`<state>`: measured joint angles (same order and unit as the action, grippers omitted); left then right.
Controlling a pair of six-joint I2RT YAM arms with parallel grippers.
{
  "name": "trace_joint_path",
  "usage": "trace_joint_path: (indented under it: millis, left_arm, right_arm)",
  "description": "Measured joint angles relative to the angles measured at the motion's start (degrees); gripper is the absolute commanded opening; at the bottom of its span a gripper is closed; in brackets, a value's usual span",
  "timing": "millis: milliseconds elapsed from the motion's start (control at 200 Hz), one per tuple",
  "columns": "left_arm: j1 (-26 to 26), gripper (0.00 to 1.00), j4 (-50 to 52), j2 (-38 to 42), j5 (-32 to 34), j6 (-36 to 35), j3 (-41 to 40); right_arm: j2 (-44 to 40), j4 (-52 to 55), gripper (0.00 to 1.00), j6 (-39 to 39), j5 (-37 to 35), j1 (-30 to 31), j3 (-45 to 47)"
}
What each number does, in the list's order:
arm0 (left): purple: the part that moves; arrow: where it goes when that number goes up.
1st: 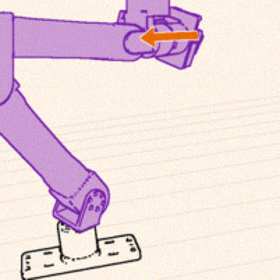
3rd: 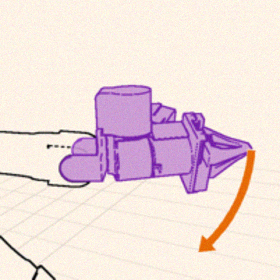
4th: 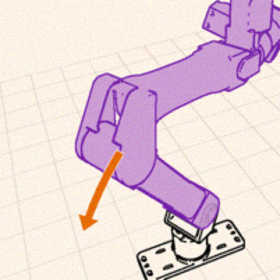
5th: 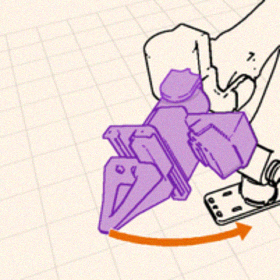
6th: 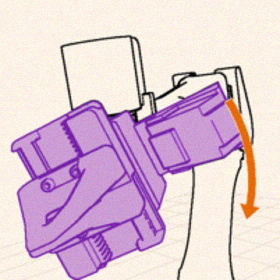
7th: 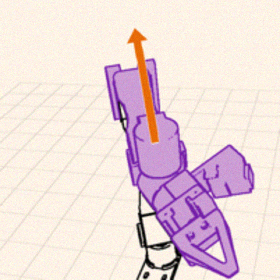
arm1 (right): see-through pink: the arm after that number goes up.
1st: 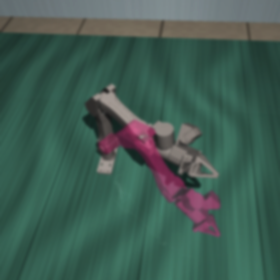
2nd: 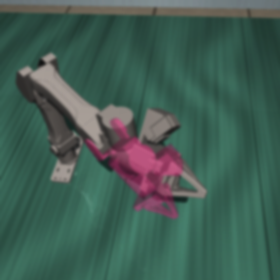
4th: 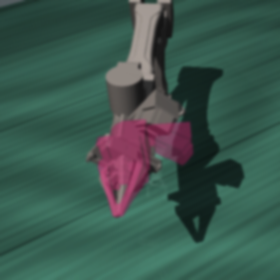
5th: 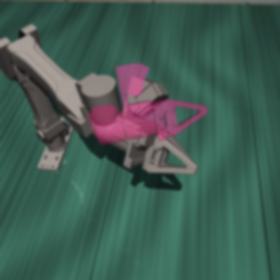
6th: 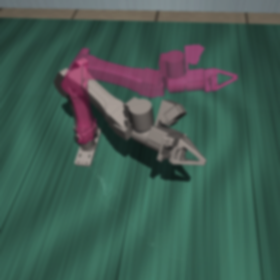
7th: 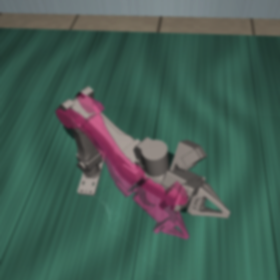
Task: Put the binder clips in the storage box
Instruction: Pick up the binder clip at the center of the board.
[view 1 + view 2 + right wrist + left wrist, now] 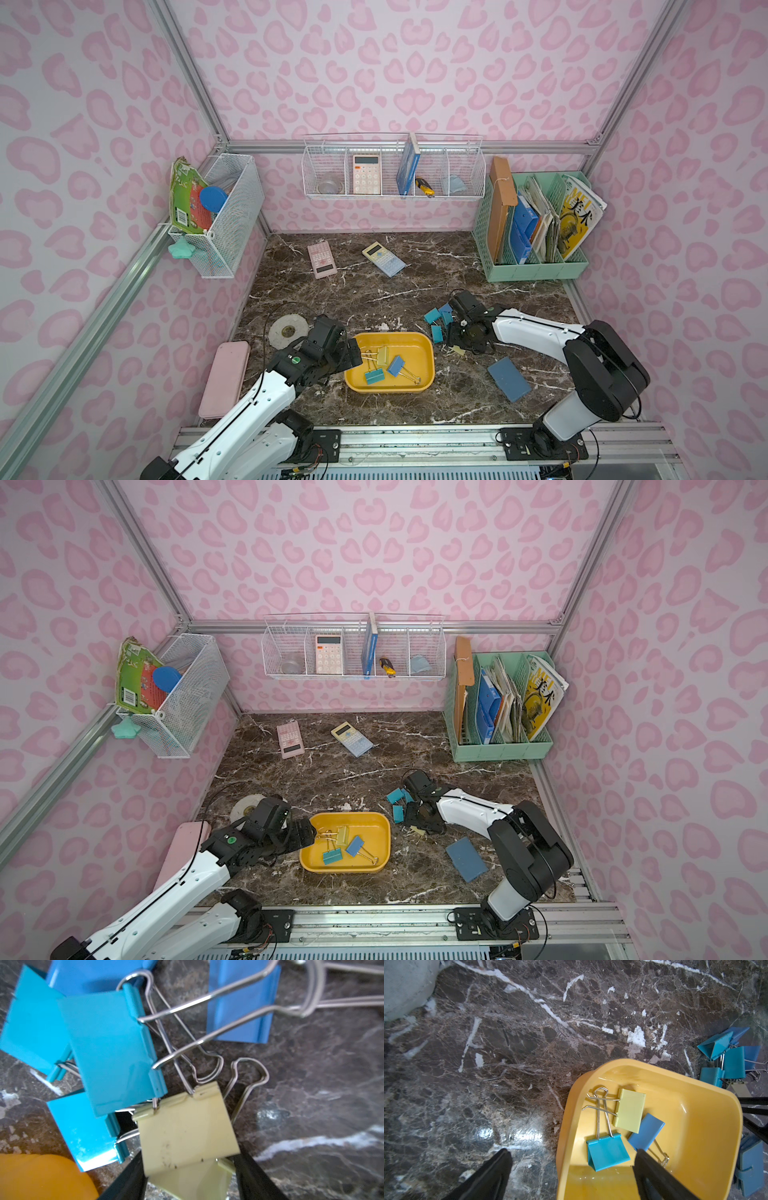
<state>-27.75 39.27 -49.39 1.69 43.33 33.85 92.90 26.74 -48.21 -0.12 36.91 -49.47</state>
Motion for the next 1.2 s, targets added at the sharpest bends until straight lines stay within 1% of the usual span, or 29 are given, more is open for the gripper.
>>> trace_joint_path:
  millis: [195, 355, 585, 1010, 1200]
  left_arm:
    - [0.0, 0.95, 0.0, -0.1, -0.2, 0.0, 0.0]
    - [0.0, 0.95, -0.1, 0.0, -0.6, 0.0, 0.0]
    - [0.0, 0.95, -0.4, -0.1, -0.6, 0.0, 0.0]
    - [0.0, 0.95, -0.4, -0.5, -0.6, 0.0, 0.0]
    - [0.0, 0.95, -0.4, -0.6, -0.6, 0.0, 0.0]
  right_arm:
    - [0.7, 0.7, 0.66, 0.7, -0.2, 0.3, -0.3]
    - [1.0, 1.0, 0.59, 0.9, -1.0, 0.7, -0.4]
    - [0.6, 0.3, 0.52, 0.9, -2.1, 1.3, 0.3]
    - [-1.0, 0.2, 0.49, 1.8, -3.8, 3.0, 0.3]
    - [-2.4, 3.4, 0.47, 1.9, -3.7, 3.5, 0.3]
